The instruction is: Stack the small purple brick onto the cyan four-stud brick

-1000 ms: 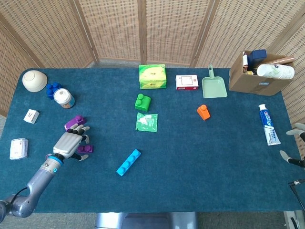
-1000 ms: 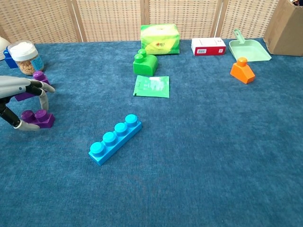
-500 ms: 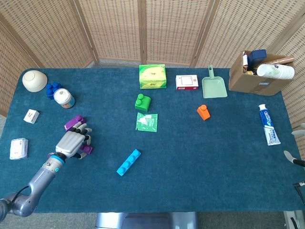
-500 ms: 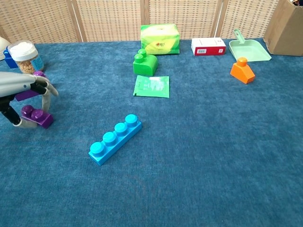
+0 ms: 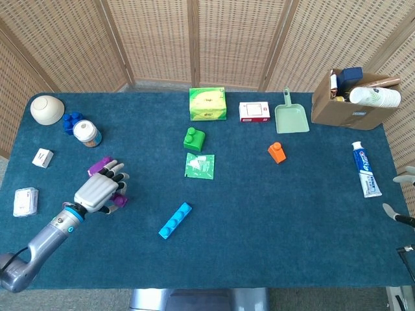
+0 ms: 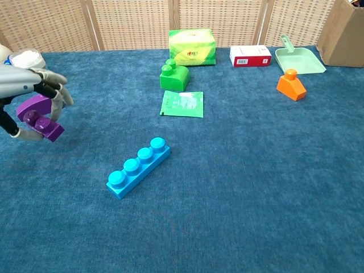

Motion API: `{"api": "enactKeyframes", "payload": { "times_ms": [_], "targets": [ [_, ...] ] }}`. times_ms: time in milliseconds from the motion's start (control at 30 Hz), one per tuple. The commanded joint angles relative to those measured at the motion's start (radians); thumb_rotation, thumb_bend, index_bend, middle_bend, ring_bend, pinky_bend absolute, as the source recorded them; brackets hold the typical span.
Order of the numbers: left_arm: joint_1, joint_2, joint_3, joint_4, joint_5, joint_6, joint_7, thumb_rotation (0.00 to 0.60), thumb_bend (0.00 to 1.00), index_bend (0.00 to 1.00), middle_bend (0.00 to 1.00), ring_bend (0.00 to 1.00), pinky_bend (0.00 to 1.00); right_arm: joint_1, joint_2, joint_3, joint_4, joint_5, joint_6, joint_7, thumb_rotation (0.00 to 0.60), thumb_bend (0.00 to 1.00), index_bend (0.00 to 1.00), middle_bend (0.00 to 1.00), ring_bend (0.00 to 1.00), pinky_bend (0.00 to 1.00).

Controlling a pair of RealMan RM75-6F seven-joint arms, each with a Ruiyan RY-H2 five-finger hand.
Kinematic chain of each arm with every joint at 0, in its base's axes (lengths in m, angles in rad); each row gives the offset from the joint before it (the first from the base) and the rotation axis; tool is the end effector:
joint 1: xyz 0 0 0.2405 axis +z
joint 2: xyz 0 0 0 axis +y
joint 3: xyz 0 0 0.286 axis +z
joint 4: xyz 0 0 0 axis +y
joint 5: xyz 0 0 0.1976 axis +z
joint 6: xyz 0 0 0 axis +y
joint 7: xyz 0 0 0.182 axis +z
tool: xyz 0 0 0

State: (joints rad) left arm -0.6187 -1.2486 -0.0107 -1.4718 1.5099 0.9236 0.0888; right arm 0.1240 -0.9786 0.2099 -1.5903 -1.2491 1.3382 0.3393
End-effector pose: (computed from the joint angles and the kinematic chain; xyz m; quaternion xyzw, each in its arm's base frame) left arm -0.2436 0.3553 0.0557 -0.8181 -0.3032 -0.2875 0.3952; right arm -0.3622 -0.2613 0.2626 0.4617 -0.4673 0.4478 0.6065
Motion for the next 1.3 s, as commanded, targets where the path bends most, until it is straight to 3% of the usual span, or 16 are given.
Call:
{"api": "enactKeyframes", "payload": {
  "times_ms": [33,200,300,467,1300],
  "targets": [
    [-0.034,0.025,0.021,0.036,0.113,0.040,-0.112,0.600,0.39,0.62,0.26,0.07,0.00,0.001,-0.005,0.001,0.001,0.001,-0.002,-0.001,0.600,0.18,0.35,0.19,0.02,0.12],
    [-0.082,0.036,0.059,0.107,0.253,0.088,-0.260,0.600,0.39,0.62,0.27,0.07,0.00,0.002,-0.009,0.003,0.000,0.005,-0.004,-0.005,0.600,0.18,0.36,0.19,0.02,0.12],
    [-0.146,0.052,0.109,0.166,0.388,0.129,-0.394,0.600,0.39,0.62,0.27,0.07,0.00,0.001,-0.012,0.007,-0.008,0.011,0.001,-0.012,0.600,0.18,0.35,0.19,0.02,0.12],
    [-0.200,0.039,0.152,0.242,0.494,0.204,-0.499,0.600,0.39,0.62,0.26,0.07,0.00,0.001,-0.021,0.010,-0.017,0.019,0.003,-0.025,0.600,0.18,0.35,0.19,0.01,0.12],
    [-0.365,-0.118,0.247,0.535,0.723,0.474,-0.618,0.600,0.39,0.64,0.25,0.06,0.00,-0.021,-0.042,0.032,-0.039,0.063,0.034,-0.054,0.600,0.18,0.35,0.19,0.00,0.12]
  ]
}}
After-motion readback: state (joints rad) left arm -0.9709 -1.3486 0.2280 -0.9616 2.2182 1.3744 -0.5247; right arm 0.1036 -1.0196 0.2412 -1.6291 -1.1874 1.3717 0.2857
